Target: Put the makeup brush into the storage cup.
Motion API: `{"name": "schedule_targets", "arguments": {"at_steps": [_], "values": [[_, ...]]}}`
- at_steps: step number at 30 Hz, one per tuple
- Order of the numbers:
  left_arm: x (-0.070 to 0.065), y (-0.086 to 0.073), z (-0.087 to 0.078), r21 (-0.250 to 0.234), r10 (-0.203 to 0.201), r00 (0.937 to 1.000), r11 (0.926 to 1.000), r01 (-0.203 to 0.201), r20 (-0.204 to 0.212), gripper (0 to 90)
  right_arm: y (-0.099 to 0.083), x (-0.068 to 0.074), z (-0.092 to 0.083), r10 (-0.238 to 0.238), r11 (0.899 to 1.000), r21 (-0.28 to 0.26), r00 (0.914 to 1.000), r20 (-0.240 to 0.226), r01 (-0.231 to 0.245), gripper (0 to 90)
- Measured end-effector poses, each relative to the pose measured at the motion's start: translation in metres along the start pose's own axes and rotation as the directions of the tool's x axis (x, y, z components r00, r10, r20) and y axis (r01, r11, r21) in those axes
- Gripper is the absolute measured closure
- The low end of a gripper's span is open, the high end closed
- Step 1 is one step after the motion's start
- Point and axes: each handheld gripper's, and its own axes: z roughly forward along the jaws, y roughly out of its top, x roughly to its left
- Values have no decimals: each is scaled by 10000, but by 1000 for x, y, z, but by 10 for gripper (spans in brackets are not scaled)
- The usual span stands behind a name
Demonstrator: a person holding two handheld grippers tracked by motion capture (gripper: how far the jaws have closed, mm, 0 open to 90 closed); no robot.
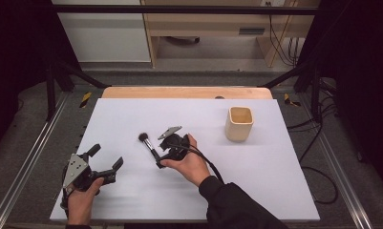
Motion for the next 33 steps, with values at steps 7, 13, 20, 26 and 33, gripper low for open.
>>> {"name": "schedule_targets", "arguments": {"at_steps": [7,13,20,26,33], "values": [[0,0,-1,3,-19,10000,10000,19,-20,14,2,6,12,320,9994,134,9993,-186,-317,145],[-2,0,1,55,63,10000,10000,-63,27,14,2,10,21,387,9981,482,9988,-301,-372,270],[-2,1,1,72,65,10000,10000,-66,30,15,-1,17,29,466,9951,891,9976,-518,-419,482],[-3,1,1,79,97,9999,9999,-97,53,16,-3,18,34,1016,9879,1242,9926,-665,-928,595],[-4,1,2,97,139,9999,9999,-140,82,17,-4,19,37,1277,9833,1389,9897,-649,-1178,660]]}}
